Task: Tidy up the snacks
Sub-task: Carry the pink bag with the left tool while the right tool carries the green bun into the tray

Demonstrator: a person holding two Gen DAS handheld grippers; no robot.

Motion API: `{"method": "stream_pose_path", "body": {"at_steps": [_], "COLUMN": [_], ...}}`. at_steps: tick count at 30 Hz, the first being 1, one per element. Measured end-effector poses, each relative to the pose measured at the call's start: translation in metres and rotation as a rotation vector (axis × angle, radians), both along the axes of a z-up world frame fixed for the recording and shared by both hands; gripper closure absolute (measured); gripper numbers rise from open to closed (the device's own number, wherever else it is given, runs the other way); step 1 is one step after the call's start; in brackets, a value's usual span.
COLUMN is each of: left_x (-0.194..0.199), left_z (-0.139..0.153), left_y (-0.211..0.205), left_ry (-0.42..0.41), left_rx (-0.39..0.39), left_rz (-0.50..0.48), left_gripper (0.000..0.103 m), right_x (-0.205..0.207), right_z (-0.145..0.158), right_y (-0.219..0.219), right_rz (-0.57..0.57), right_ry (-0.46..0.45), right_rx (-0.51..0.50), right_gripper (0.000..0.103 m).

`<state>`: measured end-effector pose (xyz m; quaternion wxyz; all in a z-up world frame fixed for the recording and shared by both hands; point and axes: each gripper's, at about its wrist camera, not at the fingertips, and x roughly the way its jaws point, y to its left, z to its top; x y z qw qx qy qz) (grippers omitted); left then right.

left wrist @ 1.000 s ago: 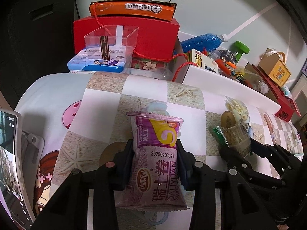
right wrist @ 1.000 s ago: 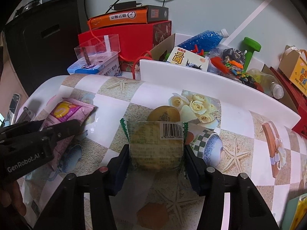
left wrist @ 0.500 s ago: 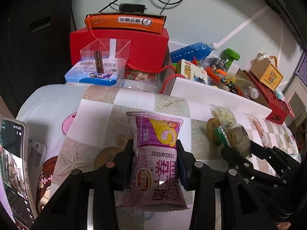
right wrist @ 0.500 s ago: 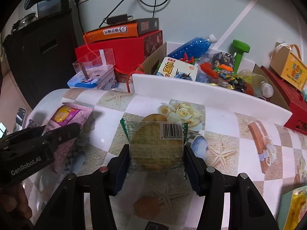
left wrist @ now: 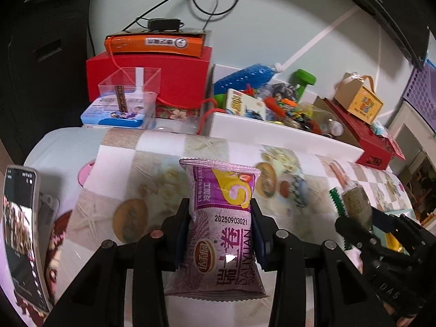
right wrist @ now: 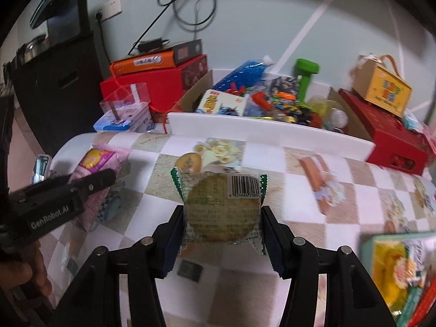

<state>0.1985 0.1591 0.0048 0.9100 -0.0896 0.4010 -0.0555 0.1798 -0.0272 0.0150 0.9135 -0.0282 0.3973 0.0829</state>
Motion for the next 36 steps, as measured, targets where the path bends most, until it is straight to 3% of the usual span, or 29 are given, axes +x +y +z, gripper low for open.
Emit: {"method": "stream_pose_path", "body": {"at_steps": [8, 20, 25, 36], "left_x": [-0.043, -0.089, -0.093, -0.092], "left_z": [0.014, 0.039, 0.044, 0.043], "left_y": [-0.040, -0.098, -0.124, -0.192], "left_ry": [0.000, 0.001, 0.009, 0.043], "left_rx": [-0.066, -0.096, -0.078, -0.024], "left_rz": [-0.036, -0.087, -0.127, -0.228], "left_gripper": [0.061, 0.061, 0.061, 0.061], "right_x": [-0.041, -0.093, -0.102, -0.114], "right_z": [0.027, 0.037, 0.038, 0.040], "right_y": [-0.040, -0.095, -0.113, -0.197], "right_rz": [-0.068, -0.136, -0.156, -0.337], "right_ry": [-0.017, 0.009, 0.017, 0.021], "right_rx": [0.024, 0.056, 0.071, 0.144], "right_gripper": [0.045, 0.045, 0.045, 0.045]}}
